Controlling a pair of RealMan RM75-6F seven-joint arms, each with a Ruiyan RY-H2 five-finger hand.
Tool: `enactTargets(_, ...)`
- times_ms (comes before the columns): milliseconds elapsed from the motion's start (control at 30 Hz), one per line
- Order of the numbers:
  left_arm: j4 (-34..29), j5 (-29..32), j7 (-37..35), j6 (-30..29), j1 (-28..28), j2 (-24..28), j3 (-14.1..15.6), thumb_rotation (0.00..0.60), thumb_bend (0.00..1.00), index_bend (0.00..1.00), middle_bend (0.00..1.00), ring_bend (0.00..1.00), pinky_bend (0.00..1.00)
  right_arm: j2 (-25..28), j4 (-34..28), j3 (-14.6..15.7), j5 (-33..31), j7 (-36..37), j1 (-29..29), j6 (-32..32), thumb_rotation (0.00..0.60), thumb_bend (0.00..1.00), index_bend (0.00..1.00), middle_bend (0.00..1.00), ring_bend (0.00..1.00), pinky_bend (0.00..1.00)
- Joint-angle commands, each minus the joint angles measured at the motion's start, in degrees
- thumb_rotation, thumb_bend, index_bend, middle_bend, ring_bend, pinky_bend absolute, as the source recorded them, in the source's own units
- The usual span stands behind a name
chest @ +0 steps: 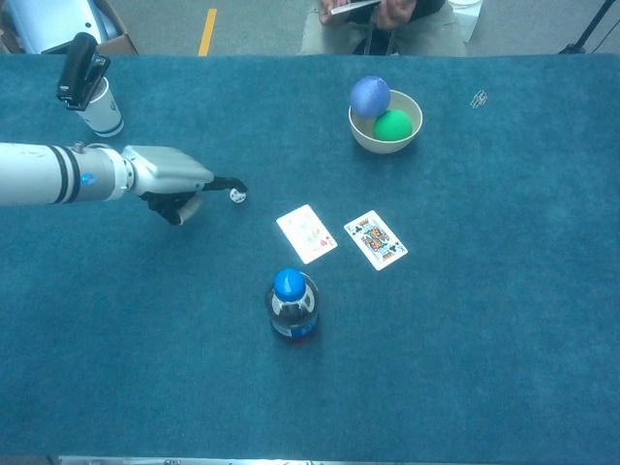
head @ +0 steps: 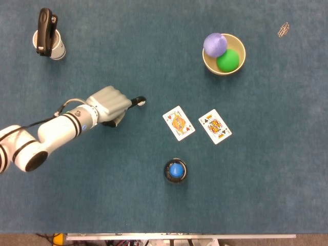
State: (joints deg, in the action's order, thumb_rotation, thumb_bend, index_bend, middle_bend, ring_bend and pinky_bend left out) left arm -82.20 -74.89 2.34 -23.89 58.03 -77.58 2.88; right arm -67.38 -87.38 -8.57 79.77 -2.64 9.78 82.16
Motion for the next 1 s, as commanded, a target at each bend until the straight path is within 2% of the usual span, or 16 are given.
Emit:
enactTargets(33,-1.1,0.3,0.9,-0.4,-0.4,0.9,0.6,0.6,0.99,0.0,1.0,1.0,0.98,0.0,0.0,0.0,0.1,0.0,0.0,0.0,0.6,0.3,0.34,0.37,0.25,0.33)
enactTargets(333,-4.5,1.5,3.0,-3.4,-1.3,3.8,0.6,0.6,0.99,0.0,1.0,1.0,0.98,0.0,-0.4,0.1,0.5,0.0,-0.1,0.5,0.6,0.3,0.34,0.37,0.25,0.33)
enactTargets(533,-8.1,1.6,3.1,-9.0,-3.6,7.8,-0.6,0.6,0.99,0.0,1.0,0.98,0.94,0.1,-0.4,0.0,0.5,0.1,-0.3,0.7,0.6,0.3,0.34,0.37,0.25,0.33)
enactTargets(600,-9.3,1.4,2.5,-12.8,-5.5,9.5,-1.0,0.6,0.99,0.0,1.0,0.96,0.93,0.1,-0.3,0.0,0.5,0.2,-0.4,0.9,0.6,0.3,0.34,0.36,0.25,0.33)
enactTargets(767,-11.0,0.4,0.9,-21.2,-10.9,12.8,-1.0,0.6,0.99,0.0,0.91,0.85,0.87,0.2,-0.1,-0.3,0.2,0.5,-0.8,1.5,0.6,0.3,0.34,0.36,0.25,0.33)
enactTargets(900,-11.3,0.6,0.0,-28.5,-15.9,14.7,-1.2,0.6,0.98,0.0,0.75,0.69,0.84,0.1,0.0,-0.2,0.1,0.4,-1.0,1.5,0.6,0.3,0.34,0.35,0.25,0.33)
enactTargets(967,-11.3,0.7,-0.7,-31.7,-18.2,15.3,-1.3,0.599,0.95,0.0,0.69,0.61,0.83,0.0,0.0,-0.3,0.2,0.5,-1.0,1.7,0.6,0.3,0.34,0.35,0.25,0.33)
enactTargets(1000,-11.3,0.8,-1.4,-34.0,-19.8,15.5,-1.5,0.577,0.9,0.0,0.65,0.57,0.81,-0.2,0.1,-0.4,0.3,0.5,-1.0,2.0,0.6,0.3,0.34,0.35,0.25,0.33)
